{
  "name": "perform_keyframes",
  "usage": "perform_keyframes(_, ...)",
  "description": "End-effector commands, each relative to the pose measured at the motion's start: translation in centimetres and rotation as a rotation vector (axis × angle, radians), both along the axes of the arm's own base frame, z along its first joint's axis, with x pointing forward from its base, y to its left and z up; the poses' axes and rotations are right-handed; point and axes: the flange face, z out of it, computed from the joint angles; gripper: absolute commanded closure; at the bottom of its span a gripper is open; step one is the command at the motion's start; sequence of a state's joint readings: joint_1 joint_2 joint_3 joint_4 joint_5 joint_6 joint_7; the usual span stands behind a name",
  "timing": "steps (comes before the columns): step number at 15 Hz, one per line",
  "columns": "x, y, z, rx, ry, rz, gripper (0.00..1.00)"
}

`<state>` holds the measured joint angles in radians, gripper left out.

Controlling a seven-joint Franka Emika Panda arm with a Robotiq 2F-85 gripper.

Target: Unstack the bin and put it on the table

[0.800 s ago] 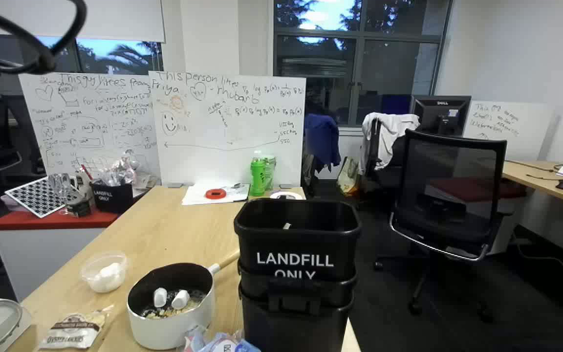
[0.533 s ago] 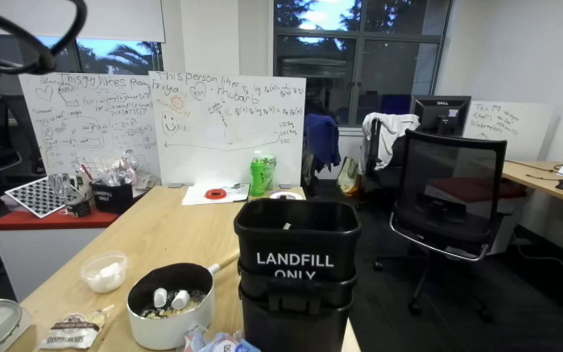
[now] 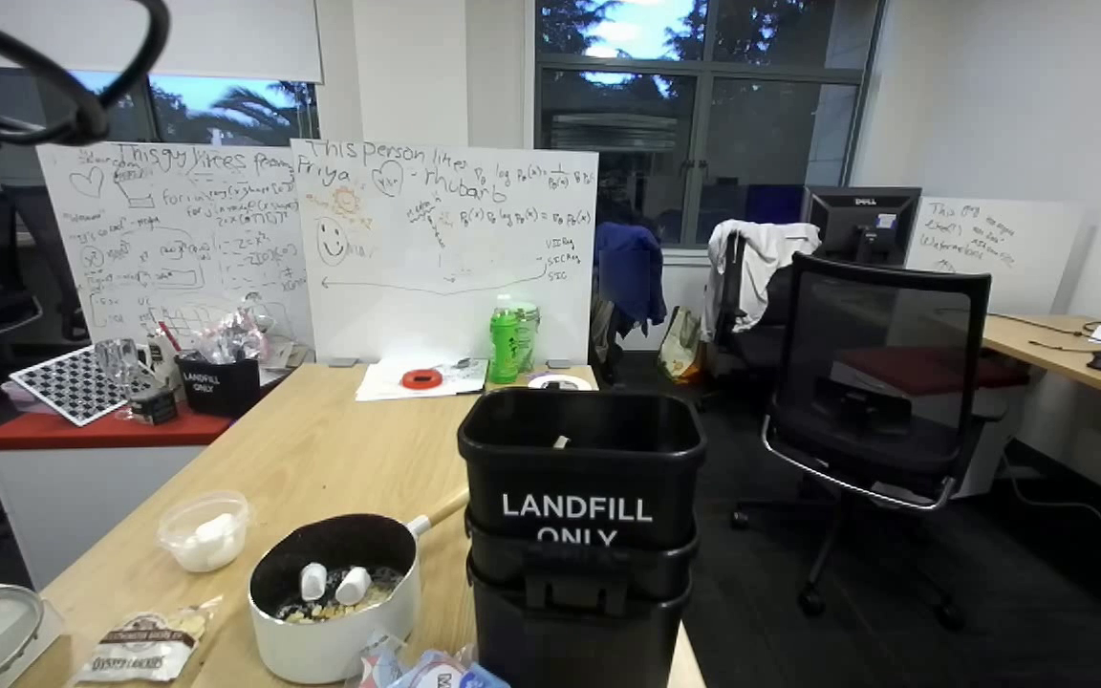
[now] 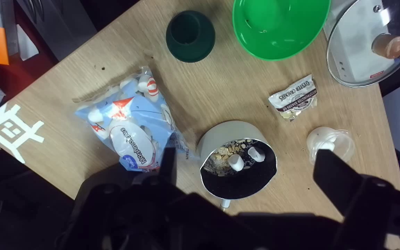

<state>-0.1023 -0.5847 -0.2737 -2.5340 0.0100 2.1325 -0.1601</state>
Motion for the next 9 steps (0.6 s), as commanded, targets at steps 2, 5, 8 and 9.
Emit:
perform_keyframes(2, 0.01, -0.01, 0.06, 0.000, 0.001, 0.000, 0.00)
perform_keyframes(5, 0.01, -0.01, 0.06, 0.000, 0.001, 0.000, 0.00)
perform_keyframes(8, 0.01, -0.01, 0.06, 0.000, 0.001, 0.000, 0.00)
perform_keyframes(9, 0.32, 0.10, 0.03, 0.006, -0.005, -0.014, 0.00)
